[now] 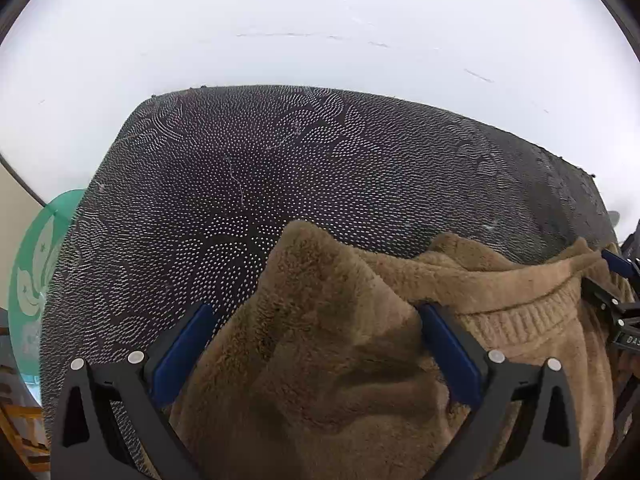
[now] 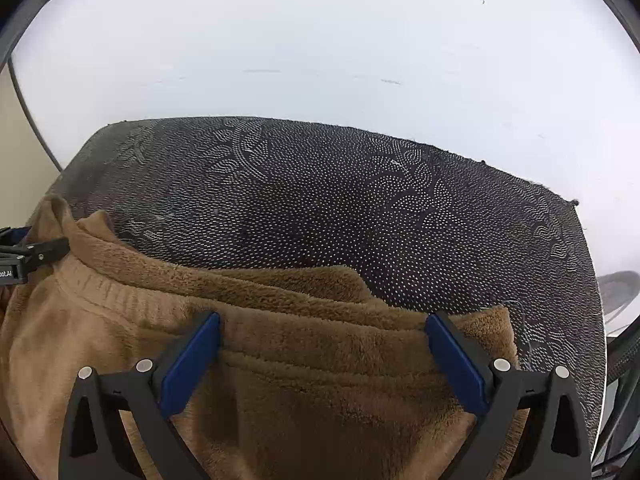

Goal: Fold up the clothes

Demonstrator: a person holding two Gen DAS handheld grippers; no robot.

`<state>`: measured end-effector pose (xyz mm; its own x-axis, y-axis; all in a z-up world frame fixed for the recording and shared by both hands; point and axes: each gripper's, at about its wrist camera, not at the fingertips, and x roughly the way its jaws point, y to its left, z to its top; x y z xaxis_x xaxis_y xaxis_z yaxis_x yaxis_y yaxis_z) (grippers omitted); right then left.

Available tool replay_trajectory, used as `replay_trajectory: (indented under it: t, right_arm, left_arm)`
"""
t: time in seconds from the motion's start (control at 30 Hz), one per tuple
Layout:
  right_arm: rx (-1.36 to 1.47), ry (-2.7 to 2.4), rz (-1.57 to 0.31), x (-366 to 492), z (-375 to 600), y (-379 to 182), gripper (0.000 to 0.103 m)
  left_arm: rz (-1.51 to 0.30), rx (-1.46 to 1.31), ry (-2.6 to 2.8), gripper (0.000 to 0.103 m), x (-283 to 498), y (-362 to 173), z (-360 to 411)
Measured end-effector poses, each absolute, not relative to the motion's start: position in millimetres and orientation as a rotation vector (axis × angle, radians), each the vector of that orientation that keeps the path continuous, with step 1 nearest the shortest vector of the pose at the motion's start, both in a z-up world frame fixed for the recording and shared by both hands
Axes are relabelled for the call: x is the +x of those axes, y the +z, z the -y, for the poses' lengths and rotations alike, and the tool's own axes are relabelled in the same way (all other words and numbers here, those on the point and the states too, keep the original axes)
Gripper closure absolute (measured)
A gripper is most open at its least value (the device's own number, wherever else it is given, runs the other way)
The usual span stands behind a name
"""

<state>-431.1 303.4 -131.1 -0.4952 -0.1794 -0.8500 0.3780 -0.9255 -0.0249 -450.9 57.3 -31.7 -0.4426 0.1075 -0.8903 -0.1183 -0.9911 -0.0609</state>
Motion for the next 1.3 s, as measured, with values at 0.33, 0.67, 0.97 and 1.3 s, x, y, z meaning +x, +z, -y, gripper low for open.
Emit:
replay_trajectory:
  t: [0.33,0.67,0.97,1.3]
  right_arm:
    - [1.408,-2.468,-0.324,-432.9,-308.0,-132.6,0.001]
    - [1.351,-2.440,-0.259,-425.9,-320.6,-135.5,0.001]
    - [1.225,-2.424,-0.173,-328.7,-371.8,-71.4,0.001]
    - [1.314,-2.395,-0.188,-218.8,-412.8,-109.3,0.001]
  left_arm:
    - [-0.266,-1.569,2.584,0.000,-448.2,-39.9,-75.0]
    - [-0.022,-1.586,2.528,0.000,-446.6,-49.8,-47.7]
    - [-0.029,-1.519,2.478,0.000,-368.8,-10.5,-38.2]
    - [-0.070,-1.439,2.459,0.000,-285.2,-18.3,-33.9]
